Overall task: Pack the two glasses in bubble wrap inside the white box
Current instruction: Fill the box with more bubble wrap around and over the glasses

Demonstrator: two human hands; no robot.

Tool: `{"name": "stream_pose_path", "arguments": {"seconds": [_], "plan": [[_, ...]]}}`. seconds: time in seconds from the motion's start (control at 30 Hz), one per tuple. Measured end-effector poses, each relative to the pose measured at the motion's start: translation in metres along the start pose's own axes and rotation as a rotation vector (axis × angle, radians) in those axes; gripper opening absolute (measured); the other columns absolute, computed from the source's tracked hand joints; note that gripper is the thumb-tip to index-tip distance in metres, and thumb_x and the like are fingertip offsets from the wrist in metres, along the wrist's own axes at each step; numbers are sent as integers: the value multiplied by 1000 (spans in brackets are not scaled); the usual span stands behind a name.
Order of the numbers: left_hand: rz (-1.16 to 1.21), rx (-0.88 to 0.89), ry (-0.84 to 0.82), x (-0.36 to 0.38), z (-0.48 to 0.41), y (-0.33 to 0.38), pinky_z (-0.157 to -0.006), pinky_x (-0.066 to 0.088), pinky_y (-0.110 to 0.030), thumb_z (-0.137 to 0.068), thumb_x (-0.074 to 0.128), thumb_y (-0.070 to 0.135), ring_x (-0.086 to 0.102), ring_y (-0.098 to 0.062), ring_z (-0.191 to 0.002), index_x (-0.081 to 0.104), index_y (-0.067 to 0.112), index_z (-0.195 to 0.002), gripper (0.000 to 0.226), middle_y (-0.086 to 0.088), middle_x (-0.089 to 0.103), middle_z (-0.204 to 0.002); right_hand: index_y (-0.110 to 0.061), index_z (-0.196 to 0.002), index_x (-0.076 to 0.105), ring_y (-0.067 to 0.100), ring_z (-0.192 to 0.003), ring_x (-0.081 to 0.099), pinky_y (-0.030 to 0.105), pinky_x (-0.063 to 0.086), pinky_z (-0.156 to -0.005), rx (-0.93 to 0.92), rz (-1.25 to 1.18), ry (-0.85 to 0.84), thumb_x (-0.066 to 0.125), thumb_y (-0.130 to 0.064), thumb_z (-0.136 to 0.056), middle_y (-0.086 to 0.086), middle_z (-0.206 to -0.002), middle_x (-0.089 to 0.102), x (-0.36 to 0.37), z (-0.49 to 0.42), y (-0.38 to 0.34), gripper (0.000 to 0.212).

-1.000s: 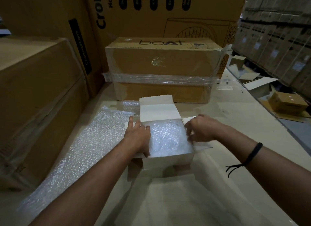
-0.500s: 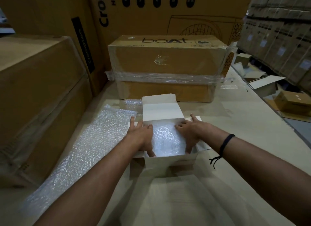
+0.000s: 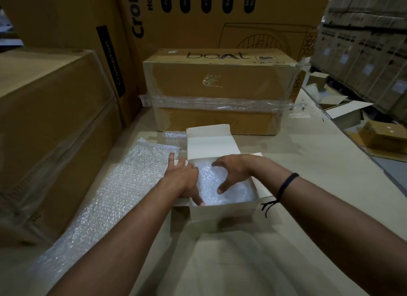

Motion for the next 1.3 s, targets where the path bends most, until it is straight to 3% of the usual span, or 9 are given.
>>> {"name": "stream_pose_path", "arguments": {"seconds": [0.23,0.43,0.63,0.8,0.93,1.03,1.13,1.2,1.3], "plan": [[-14,10,32,6,-1,2,-113,-10,-62,-66,67,75,4,-32,-148,21,16,-153,114,-7,20,-160,-28,-155,13,28,-143,29,48,28,-116,7,78,54,71,-66,-72,-1,-161,22,21,-4,-3,108],[160,42,64,1,3,-8,-113,-14,-60,-75,66,62,-3,-28,-149,18,21,-153,100,-4,13,-162,-24,-154,19,23,-146,24,46,11,-121,-15,36,188,65,-75,-69,1,-159,27,6,25,19,109],[97,12,33,7,6,1,-113,-16,-59,-71,60,76,-3,-28,-150,14,16,-154,112,-6,14,-162,-14,-150,28,23,-150,9,57,-10,-117,94,343,42,56,-80,-72,8,-152,39,25,34,35,106],[-14,5,83,12,4,6,-113,-12,-61,-73,58,77,1,-32,-149,14,13,-153,112,-7,17,-161,-11,-142,40,31,-149,6,60,-11,-115,85,404,83,53,-76,-78,11,-145,48,35,31,28,92],[41,18,121,14,10,2,-115,-11,-59,-75,56,76,-2,-28,-150,9,14,-154,111,-6,9,-163,-12,-147,33,28,-150,2,59,-9,-117,95,332,62,57,-70,-81,9,-154,36,31,41,26,92],[114,41,252,5,26,-2,-116,-7,-54,-82,57,66,3,-24,-149,25,24,-152,88,-1,16,-162,-19,-153,26,26,-149,11,52,2,-120,47,195,161,58,-55,-88,6,-159,27,20,58,19,81],[212,157,490,5,54,2,-114,0,-47,-88,53,41,31,-15,-138,60,36,-126,38,15,52,-140,-29,-134,55,20,-136,40,41,27,-112,-92,142,380,54,-29,-87,-3,-146,49,17,75,4,47],[271,223,523,15,69,7,-112,3,-43,-84,41,38,42,-11,-124,71,33,-108,38,19,65,-119,-31,-118,66,17,-123,50,39,35,-102,-155,168,409,50,-25,-86,-7,-134,59,27,82,-8,37],[240,239,431,34,73,12,-107,5,-42,-81,24,40,39,-10,-119,74,29,-101,55,16,69,-106,-33,-121,65,18,-121,48,39,32,-102,-137,207,358,42,-34,-94,-6,-136,53,41,84,-13,36]]}}
Point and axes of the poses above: each hand's wrist, its own z-axis away from the middle knuckle, its own x-axis out of the palm, y = z × x, the point moved 5 cm from there along -z, towards the middle knuckle
